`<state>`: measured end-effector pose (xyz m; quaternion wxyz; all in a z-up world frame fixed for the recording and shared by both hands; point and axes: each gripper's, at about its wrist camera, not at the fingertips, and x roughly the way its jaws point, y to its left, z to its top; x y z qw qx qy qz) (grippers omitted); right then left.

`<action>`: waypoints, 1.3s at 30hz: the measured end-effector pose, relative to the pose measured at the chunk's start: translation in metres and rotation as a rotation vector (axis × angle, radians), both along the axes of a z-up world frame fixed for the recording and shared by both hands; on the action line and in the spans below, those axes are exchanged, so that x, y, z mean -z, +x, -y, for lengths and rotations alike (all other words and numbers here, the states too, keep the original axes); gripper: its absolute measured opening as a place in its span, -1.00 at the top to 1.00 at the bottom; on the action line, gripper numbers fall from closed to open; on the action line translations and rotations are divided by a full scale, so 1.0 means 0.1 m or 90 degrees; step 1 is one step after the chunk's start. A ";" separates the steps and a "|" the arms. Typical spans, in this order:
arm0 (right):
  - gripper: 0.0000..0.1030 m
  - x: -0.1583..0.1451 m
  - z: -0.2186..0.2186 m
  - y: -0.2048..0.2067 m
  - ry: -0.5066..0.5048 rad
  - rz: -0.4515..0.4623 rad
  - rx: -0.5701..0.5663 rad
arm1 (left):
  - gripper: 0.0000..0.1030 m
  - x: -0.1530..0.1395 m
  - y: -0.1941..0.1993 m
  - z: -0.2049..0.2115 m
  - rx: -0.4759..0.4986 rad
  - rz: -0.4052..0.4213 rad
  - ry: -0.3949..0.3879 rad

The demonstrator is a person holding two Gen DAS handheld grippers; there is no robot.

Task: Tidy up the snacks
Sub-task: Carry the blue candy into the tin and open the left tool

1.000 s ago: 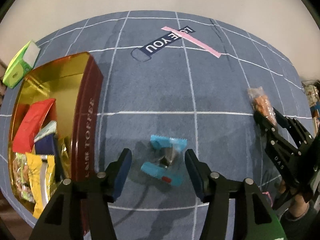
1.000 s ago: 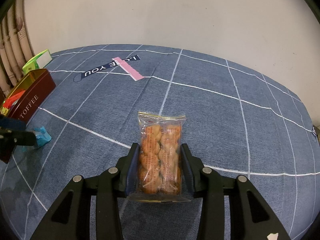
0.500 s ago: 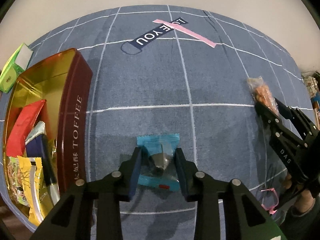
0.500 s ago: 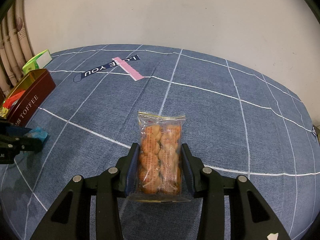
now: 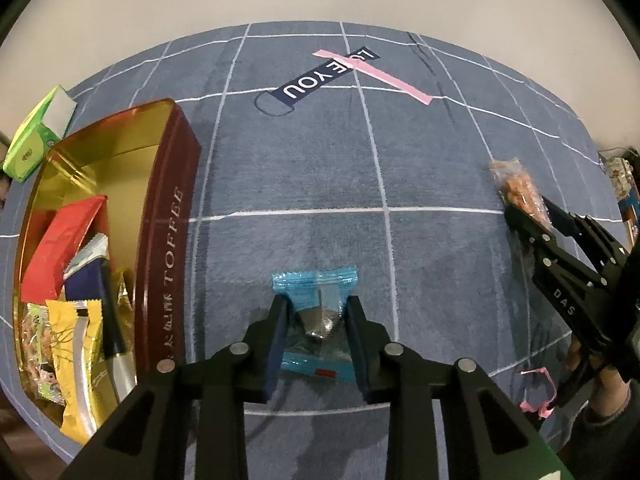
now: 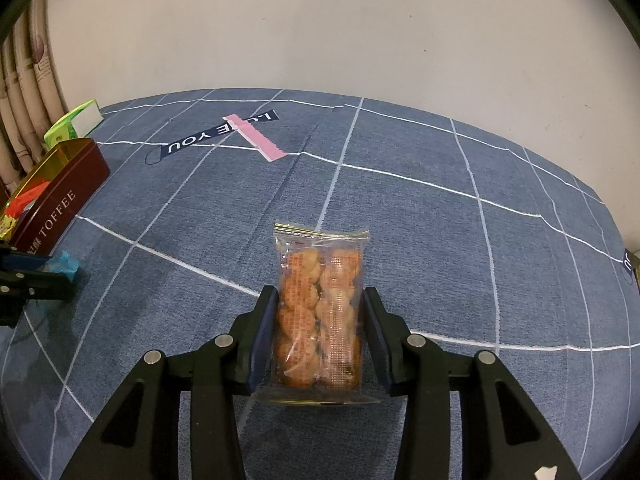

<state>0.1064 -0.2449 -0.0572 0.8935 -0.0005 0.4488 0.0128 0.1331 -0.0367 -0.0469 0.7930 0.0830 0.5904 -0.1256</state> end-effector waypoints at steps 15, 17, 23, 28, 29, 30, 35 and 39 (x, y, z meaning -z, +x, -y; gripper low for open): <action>0.26 0.00 -0.01 0.01 -0.005 0.000 -0.001 | 0.44 -0.38 -0.02 -0.13 -0.002 0.042 -0.018; 0.27 0.00 -0.01 0.01 -0.006 0.000 -0.001 | 0.44 -0.43 -0.01 -0.19 -0.007 0.049 -0.014; 0.31 0.01 -0.04 0.00 -0.006 -0.001 0.032 | 0.44 -0.56 0.01 -0.41 -0.024 0.064 0.002; 0.32 0.01 -0.06 -0.01 -0.004 -0.001 0.053 | 0.44 -0.62 0.04 -0.59 -0.037 0.078 0.022; 0.32 0.01 -0.07 -0.01 -0.008 -0.002 0.060 | 0.44 -0.62 0.07 -0.63 -0.040 0.078 0.024; 0.32 0.01 -0.08 -0.01 -0.009 -0.002 0.065 | 0.44 -0.62 0.09 -0.67 -0.043 0.079 0.027; 0.33 0.01 -0.11 -0.01 -0.017 -0.003 0.090 | 0.44 -0.63 0.17 -0.88 -0.060 0.083 0.039; 0.33 0.00 -0.11 -0.01 -0.017 -0.003 0.097 | 0.44 -0.60 0.25 -1.04 -0.071 0.081 0.047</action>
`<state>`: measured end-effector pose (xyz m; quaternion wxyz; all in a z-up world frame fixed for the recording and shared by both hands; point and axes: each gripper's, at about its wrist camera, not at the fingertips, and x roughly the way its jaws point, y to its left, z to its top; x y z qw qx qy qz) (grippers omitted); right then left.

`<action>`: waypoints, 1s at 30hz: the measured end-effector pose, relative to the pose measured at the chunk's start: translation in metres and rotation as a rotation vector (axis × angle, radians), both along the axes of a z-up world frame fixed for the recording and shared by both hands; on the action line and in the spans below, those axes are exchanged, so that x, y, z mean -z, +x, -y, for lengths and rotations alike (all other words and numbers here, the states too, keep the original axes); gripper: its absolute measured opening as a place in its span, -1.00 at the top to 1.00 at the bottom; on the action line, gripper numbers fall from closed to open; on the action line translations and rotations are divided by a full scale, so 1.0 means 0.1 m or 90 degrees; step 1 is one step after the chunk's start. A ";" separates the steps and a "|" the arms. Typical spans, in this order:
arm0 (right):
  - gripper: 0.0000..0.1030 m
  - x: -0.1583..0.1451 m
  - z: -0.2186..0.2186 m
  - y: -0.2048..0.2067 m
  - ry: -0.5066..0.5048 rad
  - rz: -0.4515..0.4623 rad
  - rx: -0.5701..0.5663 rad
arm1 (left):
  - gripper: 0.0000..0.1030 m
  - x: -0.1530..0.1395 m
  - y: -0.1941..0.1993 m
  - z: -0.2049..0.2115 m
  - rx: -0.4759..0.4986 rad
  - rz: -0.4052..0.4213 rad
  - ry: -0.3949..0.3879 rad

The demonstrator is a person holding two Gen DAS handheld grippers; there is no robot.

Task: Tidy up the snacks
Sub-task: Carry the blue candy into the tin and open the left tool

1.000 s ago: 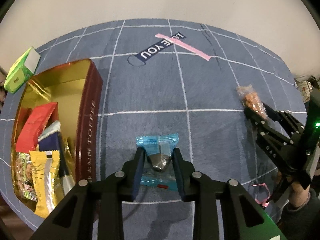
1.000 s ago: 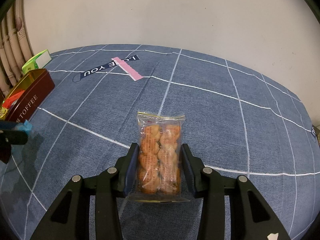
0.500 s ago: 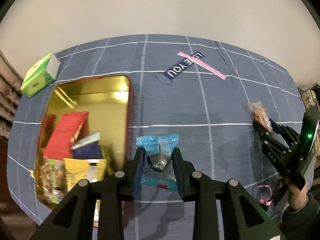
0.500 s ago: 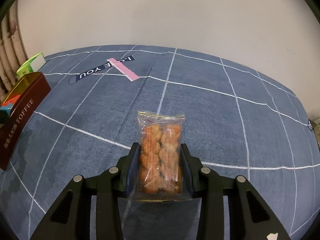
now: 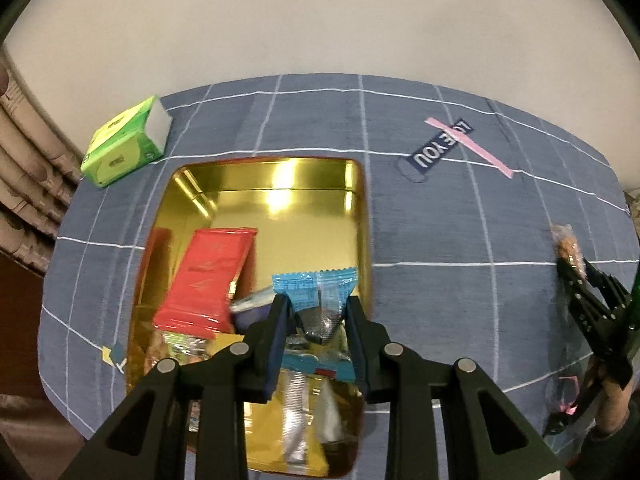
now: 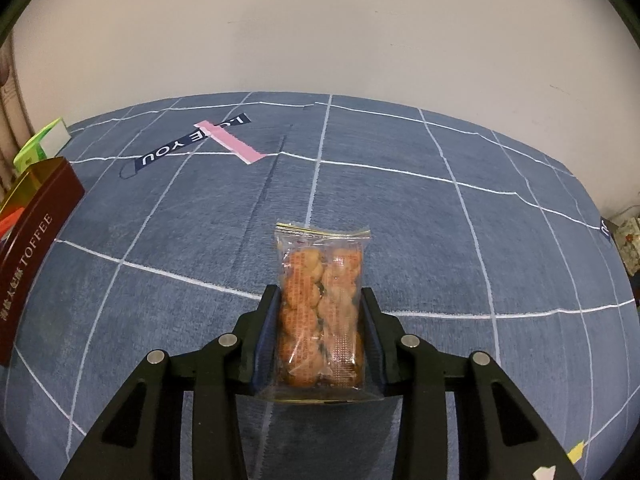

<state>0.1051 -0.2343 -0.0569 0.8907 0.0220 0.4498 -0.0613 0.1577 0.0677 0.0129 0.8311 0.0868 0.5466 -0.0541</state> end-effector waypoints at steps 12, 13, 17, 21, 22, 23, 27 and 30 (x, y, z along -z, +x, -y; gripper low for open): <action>0.32 -0.02 0.01 0.01 0.002 0.000 0.000 | 0.44 0.11 0.24 -0.33 -0.013 -0.012 0.019; 0.32 -0.01 0.01 0.01 0.001 0.000 0.000 | 0.44 0.12 0.26 -0.34 -0.015 -0.013 0.021; 0.32 -0.01 0.01 0.01 0.001 0.000 0.000 | 0.44 0.12 0.33 -0.40 -0.025 -0.009 0.018; 0.32 -0.01 0.01 0.01 0.000 0.000 0.000 | 0.44 0.16 0.37 -0.46 -0.025 -0.014 0.023; 0.32 -0.01 0.01 0.01 0.001 0.000 0.000 | 0.44 0.18 0.37 -0.46 -0.024 -0.017 0.026; 0.32 -0.01 0.01 0.01 0.002 0.000 0.000 | 0.44 0.19 0.38 -0.46 -0.022 -0.018 0.026; 0.32 -0.01 0.01 0.01 0.001 0.000 0.000 | 0.43 0.25 0.37 -0.45 -0.011 -0.024 0.025; 0.32 -0.01 0.01 0.01 0.001 0.000 0.000 | 0.42 0.28 0.35 -0.41 -0.003 -0.020 0.045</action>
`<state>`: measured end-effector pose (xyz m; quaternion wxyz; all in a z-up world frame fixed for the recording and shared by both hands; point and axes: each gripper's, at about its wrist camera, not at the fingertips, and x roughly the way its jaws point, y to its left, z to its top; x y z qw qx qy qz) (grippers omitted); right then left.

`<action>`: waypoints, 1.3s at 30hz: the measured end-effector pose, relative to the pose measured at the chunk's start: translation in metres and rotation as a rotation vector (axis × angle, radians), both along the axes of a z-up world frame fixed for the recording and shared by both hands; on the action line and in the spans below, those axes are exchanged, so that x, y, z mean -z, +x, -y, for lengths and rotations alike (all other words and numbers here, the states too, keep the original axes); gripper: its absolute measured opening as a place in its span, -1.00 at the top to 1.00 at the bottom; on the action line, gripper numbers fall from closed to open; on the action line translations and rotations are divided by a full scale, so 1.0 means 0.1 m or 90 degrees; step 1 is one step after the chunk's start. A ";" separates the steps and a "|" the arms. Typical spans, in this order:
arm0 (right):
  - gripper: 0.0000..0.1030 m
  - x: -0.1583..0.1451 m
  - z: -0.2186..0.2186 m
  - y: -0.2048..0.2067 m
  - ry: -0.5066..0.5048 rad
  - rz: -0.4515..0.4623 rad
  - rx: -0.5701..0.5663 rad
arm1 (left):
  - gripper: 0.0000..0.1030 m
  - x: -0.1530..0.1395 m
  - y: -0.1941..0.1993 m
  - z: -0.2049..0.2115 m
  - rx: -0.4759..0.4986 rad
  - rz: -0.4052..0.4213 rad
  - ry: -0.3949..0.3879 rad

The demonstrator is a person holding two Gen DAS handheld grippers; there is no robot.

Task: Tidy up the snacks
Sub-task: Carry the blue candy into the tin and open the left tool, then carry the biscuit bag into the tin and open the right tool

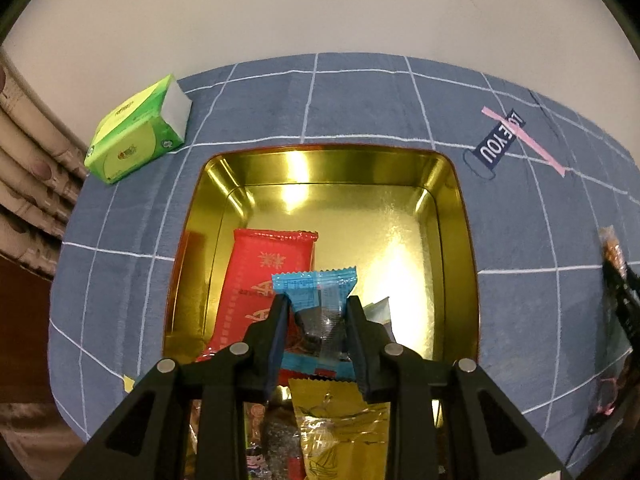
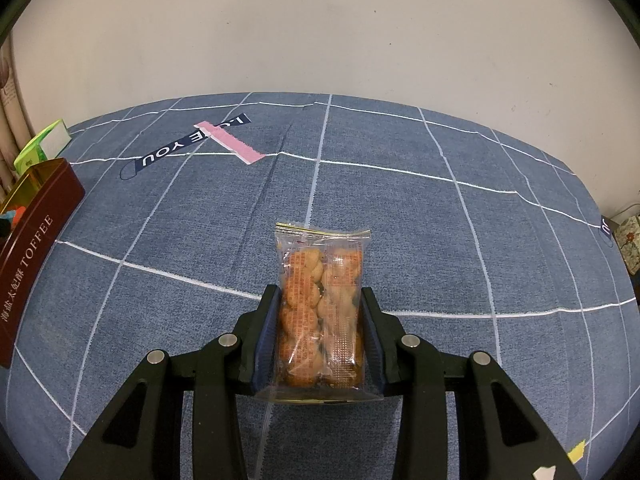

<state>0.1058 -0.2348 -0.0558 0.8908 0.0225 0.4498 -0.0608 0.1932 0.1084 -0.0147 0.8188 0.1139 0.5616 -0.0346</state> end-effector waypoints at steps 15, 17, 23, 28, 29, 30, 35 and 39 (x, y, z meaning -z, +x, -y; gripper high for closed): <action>0.32 0.00 0.00 0.00 0.000 0.000 0.000 | 0.40 -0.13 -0.22 0.11 0.024 0.061 0.059; 0.32 0.00 0.00 0.00 0.000 0.000 0.000 | 0.36 -0.18 -0.26 0.11 0.019 0.071 0.057; 0.32 0.00 0.00 0.00 -0.001 0.000 0.000 | 0.23 -0.38 -0.44 0.06 0.004 0.107 0.043; 0.31 0.00 0.00 0.00 0.000 0.000 0.000 | 0.23 -0.50 -0.61 -0.01 -0.012 0.126 0.028; 0.31 0.00 0.00 0.00 0.000 0.000 0.000 | 0.22 -0.52 -0.64 -0.03 -0.015 0.128 0.028; 0.31 0.00 0.00 0.00 -0.002 0.000 0.000 | 0.22 -0.54 -0.68 -0.06 -0.021 0.133 0.031; 0.31 0.00 -0.01 0.01 -0.008 0.000 -0.001 | 0.21 -0.58 -0.82 -0.20 -0.041 0.142 0.028; 0.33 0.00 0.00 0.01 -0.001 0.001 0.004 | 0.20 -0.61 -0.92 -0.33 -0.060 0.147 0.030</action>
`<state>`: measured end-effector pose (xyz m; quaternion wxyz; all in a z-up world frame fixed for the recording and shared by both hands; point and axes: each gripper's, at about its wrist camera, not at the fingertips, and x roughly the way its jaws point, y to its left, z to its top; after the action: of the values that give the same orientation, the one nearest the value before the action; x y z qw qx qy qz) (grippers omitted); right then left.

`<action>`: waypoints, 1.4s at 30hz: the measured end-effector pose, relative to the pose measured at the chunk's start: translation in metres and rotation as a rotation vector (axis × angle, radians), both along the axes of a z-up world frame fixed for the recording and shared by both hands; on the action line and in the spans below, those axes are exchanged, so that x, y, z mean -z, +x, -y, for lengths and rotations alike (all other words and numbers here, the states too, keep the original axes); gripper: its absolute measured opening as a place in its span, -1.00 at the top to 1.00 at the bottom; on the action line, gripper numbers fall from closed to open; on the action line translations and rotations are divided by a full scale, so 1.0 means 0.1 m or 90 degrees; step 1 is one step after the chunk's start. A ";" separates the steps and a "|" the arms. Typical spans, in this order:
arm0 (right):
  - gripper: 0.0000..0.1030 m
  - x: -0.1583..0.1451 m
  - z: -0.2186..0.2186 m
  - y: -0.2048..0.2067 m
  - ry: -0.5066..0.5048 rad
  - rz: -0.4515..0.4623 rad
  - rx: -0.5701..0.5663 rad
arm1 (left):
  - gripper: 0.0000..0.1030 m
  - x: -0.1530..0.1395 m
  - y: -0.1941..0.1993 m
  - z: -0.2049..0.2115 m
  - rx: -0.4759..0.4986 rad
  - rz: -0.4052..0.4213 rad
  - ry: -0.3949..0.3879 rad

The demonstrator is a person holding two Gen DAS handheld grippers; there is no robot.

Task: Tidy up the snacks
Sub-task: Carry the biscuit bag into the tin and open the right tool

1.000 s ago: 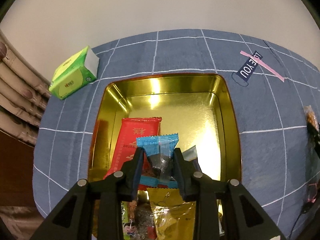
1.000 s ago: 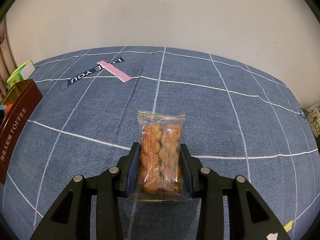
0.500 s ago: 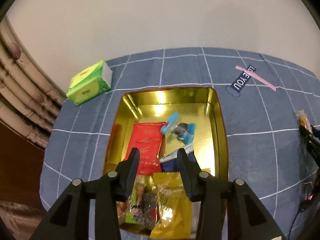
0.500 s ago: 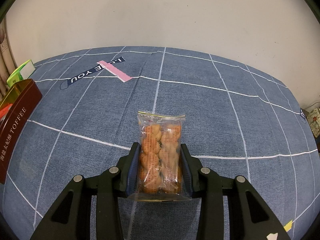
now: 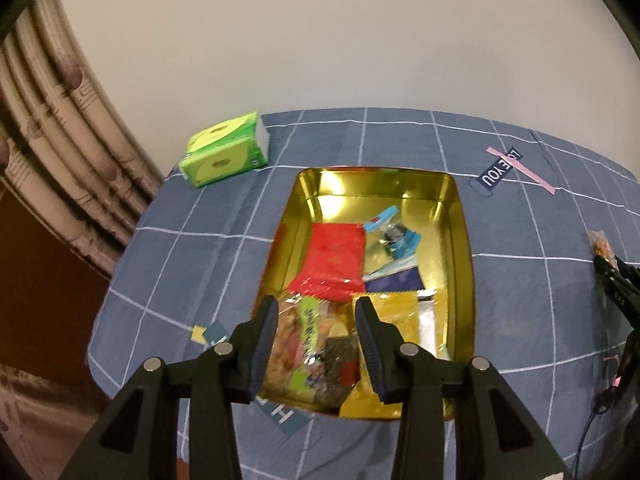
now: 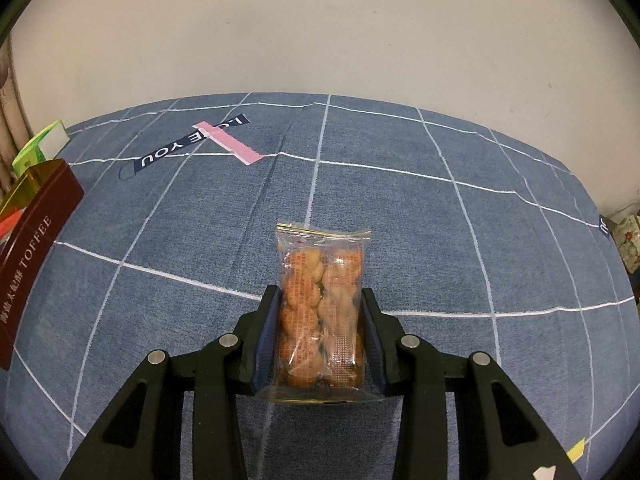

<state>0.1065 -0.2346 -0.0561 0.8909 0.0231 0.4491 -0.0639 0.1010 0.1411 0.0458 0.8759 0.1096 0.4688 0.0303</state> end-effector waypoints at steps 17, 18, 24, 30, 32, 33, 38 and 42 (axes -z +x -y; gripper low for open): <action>0.34 -0.18 -0.40 -0.01 -0.013 -0.026 0.002 | 0.19 0.17 -0.11 -0.20 -0.030 0.000 -0.006; 0.34 -0.21 -0.44 -0.01 -0.007 -0.023 -0.003 | 0.19 0.17 -0.11 -0.21 -0.030 -0.002 -0.007; 0.34 -0.49 -0.99 0.03 0.030 -0.003 -0.070 | 0.19 0.19 -0.10 -0.30 -0.043 -0.006 -0.005; 0.34 -0.71 -1.57 0.05 0.089 0.001 -0.131 | 0.18 0.13 -0.09 -0.49 -0.084 0.006 -0.005; 0.34 -0.76 -1.75 0.06 0.098 -0.003 -0.152 | 0.18 0.12 -0.08 -0.56 -0.095 0.008 -0.002; 0.34 -0.78 -1.81 0.07 0.101 -0.004 -0.159 | 0.18 0.11 -0.08 -0.62 -0.106 0.011 0.002; 0.34 -0.83 -2.16 0.12 0.110 -0.005 -0.201 | 0.18 0.10 -0.11 -0.83 -0.147 0.009 -0.009; 0.34 -0.82 -2.41 0.23 0.124 -0.013 -0.217 | 0.18 0.12 -0.11 -0.85 -0.148 0.001 -0.027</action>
<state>0.1297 0.0069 0.0260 0.8777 0.0324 0.4596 0.1317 0.0900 0.2261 0.0342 0.8689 0.0363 0.4784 0.1215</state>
